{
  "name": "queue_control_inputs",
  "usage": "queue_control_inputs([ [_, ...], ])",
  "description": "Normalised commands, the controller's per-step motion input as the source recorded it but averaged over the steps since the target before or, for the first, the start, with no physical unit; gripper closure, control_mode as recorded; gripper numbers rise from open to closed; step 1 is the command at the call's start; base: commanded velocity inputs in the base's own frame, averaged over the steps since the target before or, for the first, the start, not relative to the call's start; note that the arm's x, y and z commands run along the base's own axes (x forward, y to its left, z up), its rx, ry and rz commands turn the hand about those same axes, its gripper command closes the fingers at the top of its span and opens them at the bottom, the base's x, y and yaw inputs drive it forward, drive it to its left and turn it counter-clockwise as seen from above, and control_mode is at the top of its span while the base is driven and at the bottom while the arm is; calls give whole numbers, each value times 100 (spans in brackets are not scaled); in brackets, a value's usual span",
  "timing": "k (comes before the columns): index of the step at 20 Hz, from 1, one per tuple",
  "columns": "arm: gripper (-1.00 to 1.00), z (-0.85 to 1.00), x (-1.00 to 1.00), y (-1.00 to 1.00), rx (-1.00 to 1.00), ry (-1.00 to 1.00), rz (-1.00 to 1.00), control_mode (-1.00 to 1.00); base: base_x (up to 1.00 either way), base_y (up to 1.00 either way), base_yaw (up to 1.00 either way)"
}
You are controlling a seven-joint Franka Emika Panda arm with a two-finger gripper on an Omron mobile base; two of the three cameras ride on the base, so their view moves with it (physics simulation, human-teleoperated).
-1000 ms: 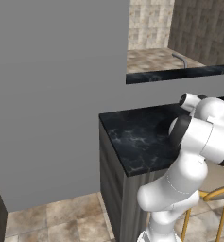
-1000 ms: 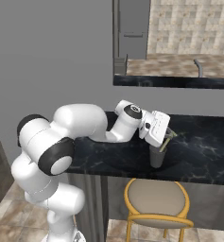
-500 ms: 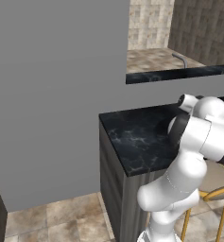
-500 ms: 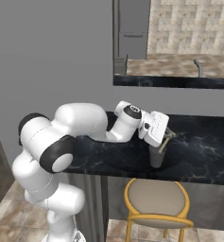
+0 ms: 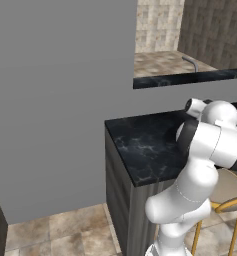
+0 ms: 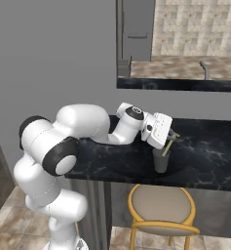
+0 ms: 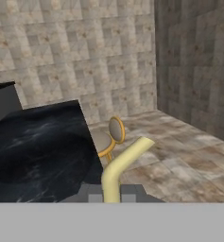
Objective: Take a straw from the drawer in front and place it inside the glass cup on the dining counter.
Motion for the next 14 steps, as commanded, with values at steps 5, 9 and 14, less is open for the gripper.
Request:
queue_control_inputs([
  [5, 100, 0, 0, 9, -1, 0, 0, -100, 0, 0, 0],
  [9, 100, 0, 0, 8, 0, 0, 0, -100, 0, 0, 0],
  [14, 100, 1, -7, 0, 0, 0, 0, -100, 0, 0, 0],
])
